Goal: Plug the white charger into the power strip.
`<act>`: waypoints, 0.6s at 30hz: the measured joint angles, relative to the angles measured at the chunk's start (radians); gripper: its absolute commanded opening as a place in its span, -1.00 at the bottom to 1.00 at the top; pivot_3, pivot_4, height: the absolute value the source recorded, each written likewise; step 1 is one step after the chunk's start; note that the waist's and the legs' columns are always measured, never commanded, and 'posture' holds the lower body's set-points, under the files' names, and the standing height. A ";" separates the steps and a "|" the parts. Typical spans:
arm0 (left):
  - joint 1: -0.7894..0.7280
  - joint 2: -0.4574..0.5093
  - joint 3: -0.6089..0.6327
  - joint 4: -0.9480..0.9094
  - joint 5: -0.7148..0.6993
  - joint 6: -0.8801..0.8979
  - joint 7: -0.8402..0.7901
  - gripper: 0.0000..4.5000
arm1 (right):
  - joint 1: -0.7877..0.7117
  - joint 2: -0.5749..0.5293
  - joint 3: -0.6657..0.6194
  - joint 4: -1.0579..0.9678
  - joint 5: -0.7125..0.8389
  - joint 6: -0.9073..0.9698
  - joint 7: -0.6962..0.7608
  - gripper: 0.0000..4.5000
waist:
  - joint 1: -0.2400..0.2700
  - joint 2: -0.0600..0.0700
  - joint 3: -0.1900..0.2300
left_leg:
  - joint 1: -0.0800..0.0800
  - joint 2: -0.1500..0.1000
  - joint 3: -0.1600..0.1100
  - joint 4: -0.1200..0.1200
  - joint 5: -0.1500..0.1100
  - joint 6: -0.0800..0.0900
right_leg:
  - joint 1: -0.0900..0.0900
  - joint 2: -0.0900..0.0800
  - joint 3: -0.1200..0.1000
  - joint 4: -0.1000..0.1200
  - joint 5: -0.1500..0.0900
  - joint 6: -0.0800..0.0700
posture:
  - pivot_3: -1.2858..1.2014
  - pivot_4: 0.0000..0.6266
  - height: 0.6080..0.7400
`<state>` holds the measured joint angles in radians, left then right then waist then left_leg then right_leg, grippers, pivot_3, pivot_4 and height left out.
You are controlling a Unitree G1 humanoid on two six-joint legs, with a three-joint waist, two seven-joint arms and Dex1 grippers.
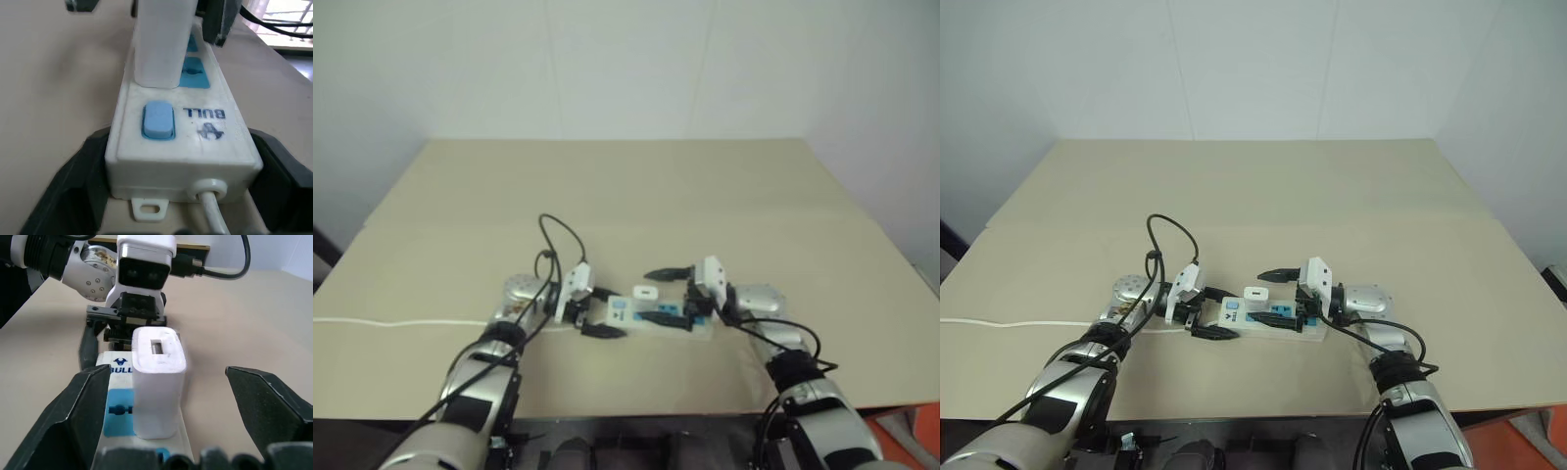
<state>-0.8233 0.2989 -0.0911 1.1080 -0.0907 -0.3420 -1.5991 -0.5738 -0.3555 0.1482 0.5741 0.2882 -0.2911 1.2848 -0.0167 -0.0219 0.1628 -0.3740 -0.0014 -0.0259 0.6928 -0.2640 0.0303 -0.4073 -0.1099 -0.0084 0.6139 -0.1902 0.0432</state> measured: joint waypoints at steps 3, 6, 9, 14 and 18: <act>0.002 0.006 -0.012 -0.002 -0.028 0.017 -0.004 0.98 | 0.000 -0.006 -0.001 -0.002 0.000 0.001 0.005 1.00 | 0.000 0.000 0.000 | 0.002 0.000 0.000 0.000 0.000 0.000 | 0.002 0.000 0.000 -0.001 0.000 0.000 | 0.03 -0.52 1.00; 0.016 0.019 -0.017 -0.039 -0.071 0.016 -0.007 0.98 | 0.004 -0.020 -0.004 -0.020 0.001 0.021 0.016 1.00 | 0.001 0.000 0.000 | 0.002 0.000 -0.001 -0.001 -0.001 -0.001 | 0.002 0.000 0.000 -0.001 0.000 0.000 | 0.03 -0.52 1.00; 0.050 0.047 -0.001 -0.119 -0.111 0.002 -0.008 0.98 | 0.038 -0.056 -0.011 -0.077 0.012 0.054 0.027 1.00 | 0.004 0.000 0.000 | 0.001 0.000 -0.001 -0.001 -0.001 -0.002 | 0.002 0.000 0.000 -0.002 0.000 0.000 | 0.03 -0.52 1.00; 0.167 0.259 -0.035 -0.449 -0.328 0.181 -0.011 0.98 | 0.155 -0.200 -0.075 -0.242 0.049 0.105 0.035 1.00 | 0.002 0.001 0.001 | -0.012 0.001 -0.001 0.000 -0.002 -0.004 | -0.014 0.000 0.004 0.002 -0.001 0.000 | 0.03 -0.52 1.00; 0.227 0.399 -0.034 -0.604 -0.426 0.257 -0.012 0.98 | 0.208 -0.351 -0.182 -0.357 0.103 0.156 0.050 1.00 | 0.004 0.004 0.003 | -0.013 0.000 0.002 0.000 -0.002 -0.004 | -0.016 0.000 0.005 0.001 -0.001 0.000 | 0.03 -0.52 1.00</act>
<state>-0.5962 0.6981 -0.1254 0.5045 -0.5170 -0.0851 -1.6110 -0.3661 -0.7069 -0.0339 0.2167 0.3909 -0.1354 1.3352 -0.0127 -0.0182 0.1659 -0.3868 -0.0012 -0.0235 0.6930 -0.2664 0.0264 -0.4232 -0.1100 -0.0034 0.6147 -0.1912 0.0436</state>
